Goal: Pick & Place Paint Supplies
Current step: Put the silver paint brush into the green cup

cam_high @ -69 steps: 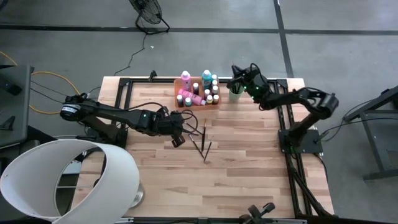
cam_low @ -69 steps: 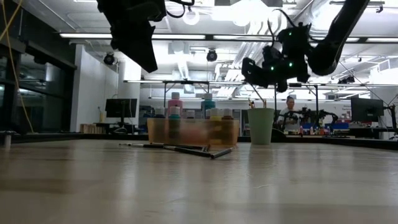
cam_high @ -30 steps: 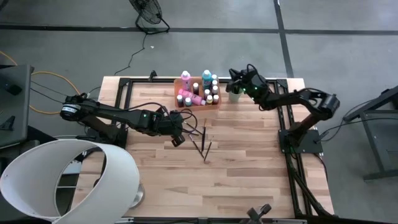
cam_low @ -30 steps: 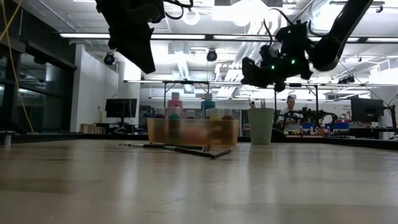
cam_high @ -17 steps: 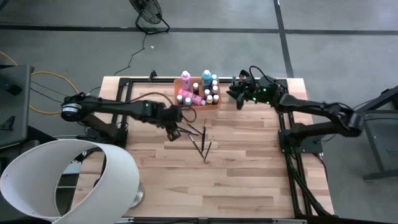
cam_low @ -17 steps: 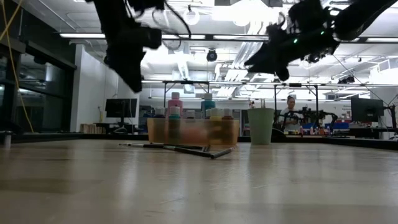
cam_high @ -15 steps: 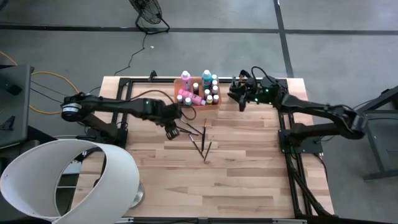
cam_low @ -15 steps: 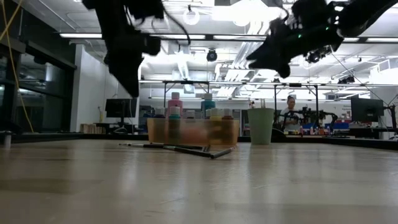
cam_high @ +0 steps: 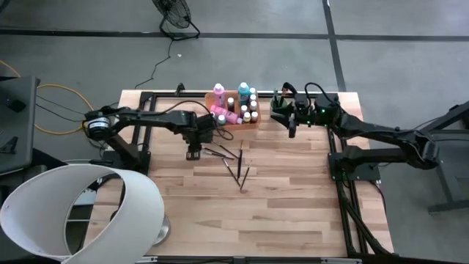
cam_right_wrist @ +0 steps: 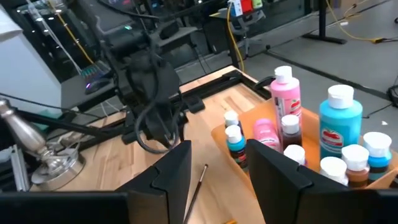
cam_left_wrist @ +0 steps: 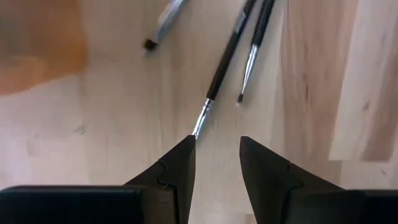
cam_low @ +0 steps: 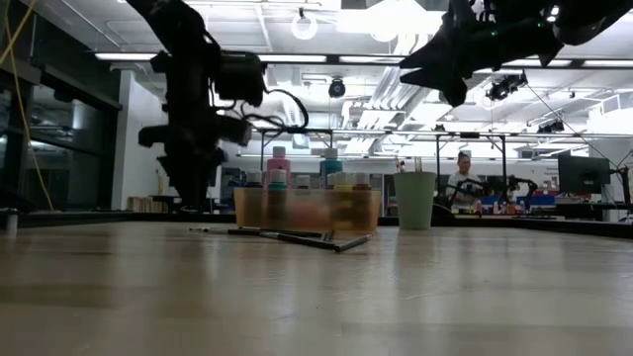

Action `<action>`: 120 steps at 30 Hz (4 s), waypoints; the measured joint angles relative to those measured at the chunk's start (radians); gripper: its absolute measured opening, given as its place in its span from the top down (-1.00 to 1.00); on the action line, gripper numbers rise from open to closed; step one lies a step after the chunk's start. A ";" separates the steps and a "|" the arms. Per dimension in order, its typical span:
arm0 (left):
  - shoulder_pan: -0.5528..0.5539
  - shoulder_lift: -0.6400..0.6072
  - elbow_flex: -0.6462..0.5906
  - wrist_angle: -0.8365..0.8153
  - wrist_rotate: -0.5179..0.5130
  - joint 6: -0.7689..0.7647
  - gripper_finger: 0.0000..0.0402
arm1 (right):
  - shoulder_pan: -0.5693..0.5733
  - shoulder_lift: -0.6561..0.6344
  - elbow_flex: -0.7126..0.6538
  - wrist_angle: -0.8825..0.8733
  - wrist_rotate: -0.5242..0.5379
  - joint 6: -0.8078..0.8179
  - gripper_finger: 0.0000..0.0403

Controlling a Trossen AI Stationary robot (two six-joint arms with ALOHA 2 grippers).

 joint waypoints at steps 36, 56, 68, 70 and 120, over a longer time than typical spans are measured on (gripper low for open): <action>0.001 0.106 0.006 0.063 -0.076 0.237 0.39 | 0.042 0.000 0.000 -0.046 0.000 -0.002 0.27; 0.089 0.141 0.007 -0.027 -0.029 0.321 0.39 | 0.042 0.000 0.000 -0.060 0.001 0.000 0.27; 0.090 0.141 0.005 0.004 -0.033 0.302 0.39 | 0.042 0.000 0.000 -0.060 0.003 0.000 0.27; 0.090 0.141 0.005 0.007 -0.033 0.302 0.39 | 0.042 0.000 0.000 -0.060 0.003 0.000 0.27; 0.011 0.140 0.006 0.058 -0.062 0.327 0.15 | 0.042 0.000 0.000 -0.109 -0.028 0.024 0.27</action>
